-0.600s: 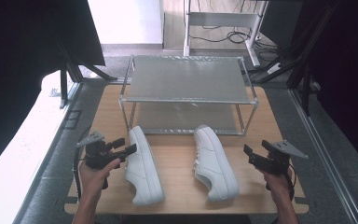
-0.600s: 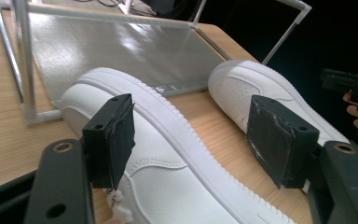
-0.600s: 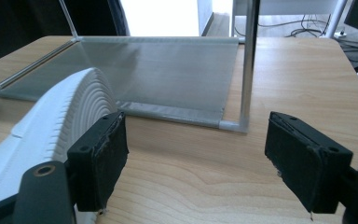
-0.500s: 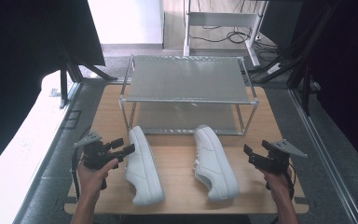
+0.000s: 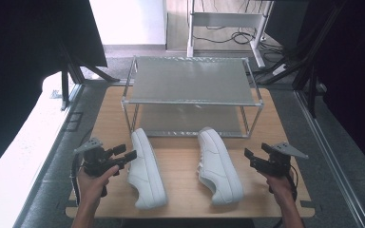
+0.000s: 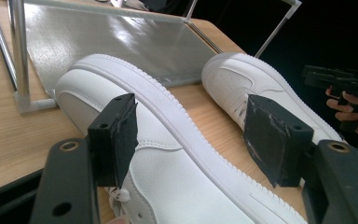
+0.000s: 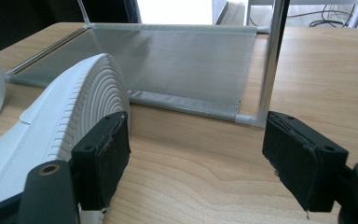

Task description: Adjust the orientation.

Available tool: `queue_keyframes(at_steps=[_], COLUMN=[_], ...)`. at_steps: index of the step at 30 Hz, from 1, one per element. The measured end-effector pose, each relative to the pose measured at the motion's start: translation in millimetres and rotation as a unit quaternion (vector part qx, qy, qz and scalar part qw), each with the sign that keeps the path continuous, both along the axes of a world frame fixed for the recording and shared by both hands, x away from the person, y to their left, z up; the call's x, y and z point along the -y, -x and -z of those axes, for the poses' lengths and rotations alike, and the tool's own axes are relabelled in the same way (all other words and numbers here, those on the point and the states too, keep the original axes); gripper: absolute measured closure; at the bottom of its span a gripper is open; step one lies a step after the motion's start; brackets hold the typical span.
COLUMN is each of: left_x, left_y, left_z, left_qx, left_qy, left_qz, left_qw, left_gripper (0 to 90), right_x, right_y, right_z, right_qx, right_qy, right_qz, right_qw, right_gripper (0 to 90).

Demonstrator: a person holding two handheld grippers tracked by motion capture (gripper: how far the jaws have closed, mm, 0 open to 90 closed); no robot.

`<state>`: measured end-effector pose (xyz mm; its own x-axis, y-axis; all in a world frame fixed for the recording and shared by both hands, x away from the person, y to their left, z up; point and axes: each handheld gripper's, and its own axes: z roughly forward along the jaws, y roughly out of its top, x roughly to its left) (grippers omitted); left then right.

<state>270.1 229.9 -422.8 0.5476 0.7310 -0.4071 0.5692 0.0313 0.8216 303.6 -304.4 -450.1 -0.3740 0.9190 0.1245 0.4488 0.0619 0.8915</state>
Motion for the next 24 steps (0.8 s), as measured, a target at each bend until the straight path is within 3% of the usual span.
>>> queue_keyframes(at_steps=[2, 9, 10, 11, 12, 19, 23, 24], left_x=[0.6, -0.1, -0.9, -1.8, -3.0, -14.1, -26.3, -32.2], left_y=[-0.1, 0.5, 0.7, 0.8, 0.1, 0.5, 1.3, 2.5], left_z=[-0.1, -1.7, -1.3, -0.7, -0.1, 2.5, 10.7, 17.1], left_qx=[-0.004, -0.005, -0.004, -0.008, -0.018, -0.028, -0.040, -0.049], left_qy=[0.006, 0.012, 0.014, 0.017, 0.021, 0.029, 0.036, 0.036], left_qz=[0.005, 0.001, 0.001, 0.005, 0.031, 0.033, 0.015, -0.003], left_qw=[1.0000, 0.9999, 0.9999, 0.9998, 0.9991, 0.9986, 0.9984, 0.9981], left_gripper=[37.8, 68.1, 68.1, 71.6, 79.0, 84.2, 86.4, 87.8], right_x=[-0.1, 0.4, 0.4, 1.1, 3.0, 8.1, 9.3, 8.9], right_y=[-0.5, 4.0, 4.0, 4.3, 3.2, -1.1, -0.9, -0.9], right_z=[0.9, 1.0, 1.0, 1.4, 3.3, 12.6, 14.0, 15.3], right_qx=[-0.004, -0.004, -0.004, -0.005, -0.011, -0.032, -0.035, -0.040], right_qy=[0.000, 0.003, 0.003, 0.002, 0.003, 0.001, 0.002, 0.009], right_qz=[-0.001, -0.005, -0.005, -0.003, 0.002, 0.013, 0.011, 0.008], right_qw=[1.0000, 1.0000, 1.0000, 1.0000, 0.9999, 0.9994, 0.9993, 0.9991], right_gripper=[23.2, 26.5, 26.5, 27.0, 27.8, 29.7, 30.3, 30.4])
